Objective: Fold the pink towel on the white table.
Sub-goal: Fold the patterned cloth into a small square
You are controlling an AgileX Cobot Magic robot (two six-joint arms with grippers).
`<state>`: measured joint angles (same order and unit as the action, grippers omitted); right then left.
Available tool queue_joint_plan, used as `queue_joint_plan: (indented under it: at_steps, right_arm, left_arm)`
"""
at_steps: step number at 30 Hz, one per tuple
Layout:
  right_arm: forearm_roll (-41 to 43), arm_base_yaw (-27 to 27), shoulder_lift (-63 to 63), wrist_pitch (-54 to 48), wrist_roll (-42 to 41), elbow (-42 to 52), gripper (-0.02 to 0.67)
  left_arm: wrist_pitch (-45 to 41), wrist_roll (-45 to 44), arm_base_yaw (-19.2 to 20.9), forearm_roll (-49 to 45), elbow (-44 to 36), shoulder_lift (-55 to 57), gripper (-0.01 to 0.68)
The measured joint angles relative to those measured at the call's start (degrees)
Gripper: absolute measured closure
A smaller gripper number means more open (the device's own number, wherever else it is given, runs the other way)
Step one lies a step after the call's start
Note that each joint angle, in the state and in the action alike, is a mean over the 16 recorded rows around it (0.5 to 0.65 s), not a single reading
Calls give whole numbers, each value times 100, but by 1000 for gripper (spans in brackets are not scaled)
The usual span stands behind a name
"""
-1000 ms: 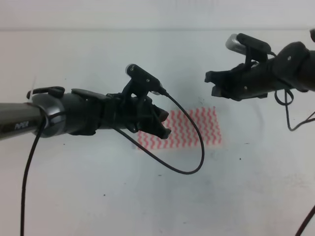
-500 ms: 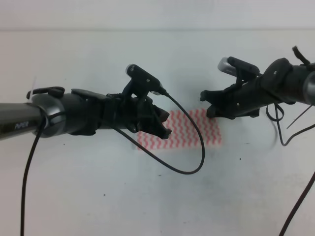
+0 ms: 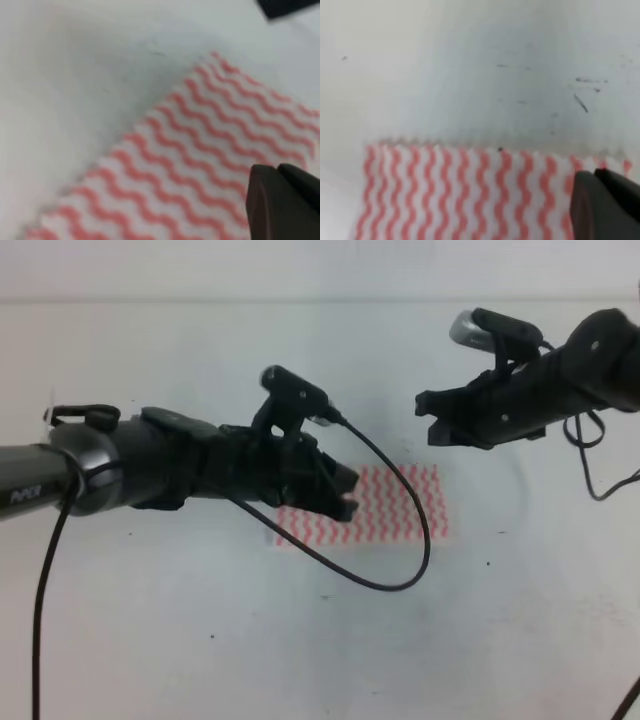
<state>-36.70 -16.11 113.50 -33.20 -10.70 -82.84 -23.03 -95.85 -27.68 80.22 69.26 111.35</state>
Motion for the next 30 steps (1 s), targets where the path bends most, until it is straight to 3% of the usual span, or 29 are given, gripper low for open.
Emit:
queue_joint_plan:
  at_steps: [10, 30]
  right_arm:
    - [178, -11, -515, -160, 3, 413, 667]
    - [60, -51, -557, -139, -66, 609, 667]
  left_arm:
    - [-245, 1220, 0, -1150, 0, 132, 677]
    - [-223, 1651, 0, -1703, 9, -82, 677]
